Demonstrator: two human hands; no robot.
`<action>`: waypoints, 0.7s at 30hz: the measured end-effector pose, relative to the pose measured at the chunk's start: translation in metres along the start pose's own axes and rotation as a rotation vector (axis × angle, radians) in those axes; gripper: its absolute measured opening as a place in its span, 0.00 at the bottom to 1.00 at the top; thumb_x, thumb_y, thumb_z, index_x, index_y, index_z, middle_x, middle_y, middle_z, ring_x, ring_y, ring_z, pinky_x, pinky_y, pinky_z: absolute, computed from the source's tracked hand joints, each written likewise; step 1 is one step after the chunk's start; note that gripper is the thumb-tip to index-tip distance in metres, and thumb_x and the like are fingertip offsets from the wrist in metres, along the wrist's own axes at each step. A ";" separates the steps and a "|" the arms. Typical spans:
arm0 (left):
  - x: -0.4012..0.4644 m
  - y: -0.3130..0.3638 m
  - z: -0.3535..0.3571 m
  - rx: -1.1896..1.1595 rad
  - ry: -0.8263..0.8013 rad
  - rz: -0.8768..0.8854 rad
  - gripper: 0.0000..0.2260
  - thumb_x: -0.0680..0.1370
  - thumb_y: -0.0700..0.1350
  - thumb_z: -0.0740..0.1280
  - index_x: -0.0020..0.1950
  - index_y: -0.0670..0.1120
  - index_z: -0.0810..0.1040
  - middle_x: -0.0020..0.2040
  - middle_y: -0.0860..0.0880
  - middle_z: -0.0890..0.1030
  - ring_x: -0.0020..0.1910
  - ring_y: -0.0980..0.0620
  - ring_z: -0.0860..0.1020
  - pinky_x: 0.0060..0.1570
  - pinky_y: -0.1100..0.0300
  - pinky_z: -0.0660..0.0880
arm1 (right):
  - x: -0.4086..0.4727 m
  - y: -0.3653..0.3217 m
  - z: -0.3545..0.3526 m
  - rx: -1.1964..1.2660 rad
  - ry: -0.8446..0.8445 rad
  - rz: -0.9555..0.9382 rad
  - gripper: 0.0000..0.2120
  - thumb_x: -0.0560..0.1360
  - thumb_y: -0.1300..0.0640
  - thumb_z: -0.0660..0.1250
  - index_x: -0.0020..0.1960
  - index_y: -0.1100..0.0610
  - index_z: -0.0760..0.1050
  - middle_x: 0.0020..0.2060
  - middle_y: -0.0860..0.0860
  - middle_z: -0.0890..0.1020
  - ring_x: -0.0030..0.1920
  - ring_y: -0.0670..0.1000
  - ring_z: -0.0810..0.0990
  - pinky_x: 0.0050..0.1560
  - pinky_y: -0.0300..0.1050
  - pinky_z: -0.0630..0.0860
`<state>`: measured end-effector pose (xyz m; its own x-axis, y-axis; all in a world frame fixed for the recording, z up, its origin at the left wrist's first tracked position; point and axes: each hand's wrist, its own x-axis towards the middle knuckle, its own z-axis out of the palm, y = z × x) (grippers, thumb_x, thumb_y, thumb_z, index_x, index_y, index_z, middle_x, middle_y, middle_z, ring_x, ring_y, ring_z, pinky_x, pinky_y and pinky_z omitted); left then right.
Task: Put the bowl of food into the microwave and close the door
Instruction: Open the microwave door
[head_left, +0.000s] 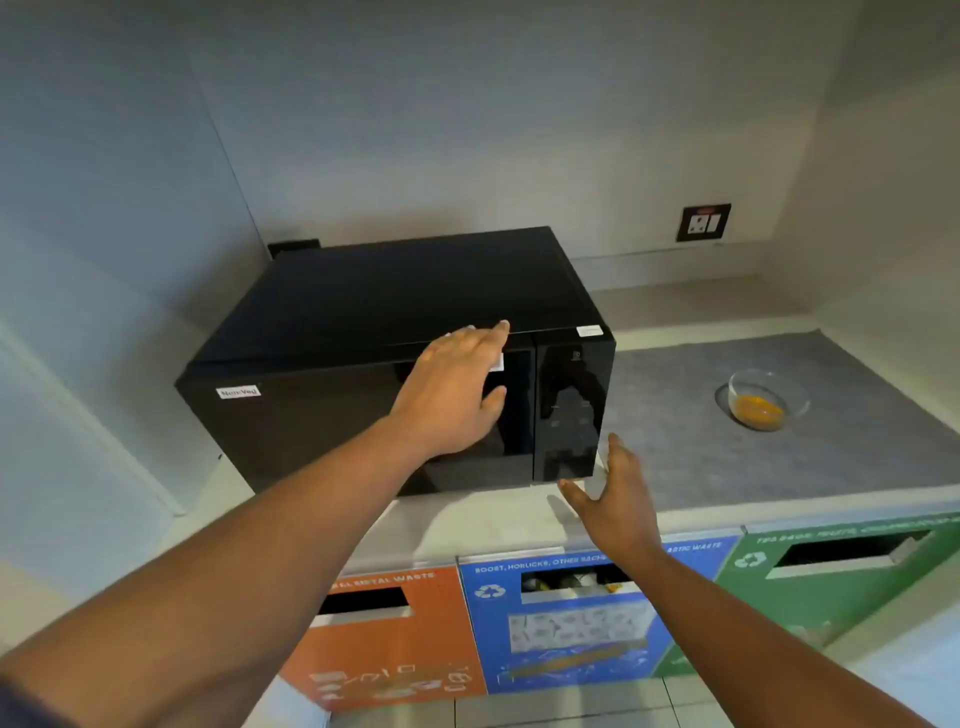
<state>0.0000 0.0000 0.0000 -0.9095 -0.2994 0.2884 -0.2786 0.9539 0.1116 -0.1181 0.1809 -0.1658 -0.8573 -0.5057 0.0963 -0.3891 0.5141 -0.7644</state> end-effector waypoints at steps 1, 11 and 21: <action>0.002 0.000 0.004 -0.002 0.018 -0.006 0.33 0.81 0.51 0.66 0.83 0.48 0.57 0.79 0.47 0.67 0.80 0.47 0.62 0.78 0.49 0.59 | 0.005 0.004 0.006 0.020 -0.003 0.026 0.46 0.74 0.45 0.75 0.82 0.55 0.53 0.79 0.55 0.63 0.76 0.58 0.66 0.72 0.53 0.67; 0.009 -0.003 0.031 0.145 0.127 -0.060 0.27 0.82 0.53 0.62 0.81 0.52 0.63 0.81 0.51 0.66 0.80 0.48 0.63 0.77 0.48 0.61 | 0.040 0.020 0.049 0.243 0.044 0.060 0.47 0.67 0.55 0.82 0.77 0.50 0.58 0.71 0.52 0.75 0.70 0.54 0.75 0.70 0.52 0.74; 0.008 -0.006 0.039 0.136 0.158 -0.056 0.27 0.82 0.52 0.61 0.82 0.51 0.61 0.81 0.51 0.64 0.81 0.50 0.60 0.79 0.50 0.56 | 0.043 0.027 0.058 0.272 0.089 0.044 0.45 0.67 0.53 0.82 0.75 0.51 0.59 0.65 0.52 0.79 0.65 0.54 0.78 0.65 0.49 0.76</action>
<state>-0.0173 -0.0075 -0.0351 -0.8350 -0.3413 0.4317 -0.3761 0.9266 0.0051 -0.1464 0.1333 -0.2193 -0.9020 -0.4185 0.1059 -0.2568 0.3231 -0.9109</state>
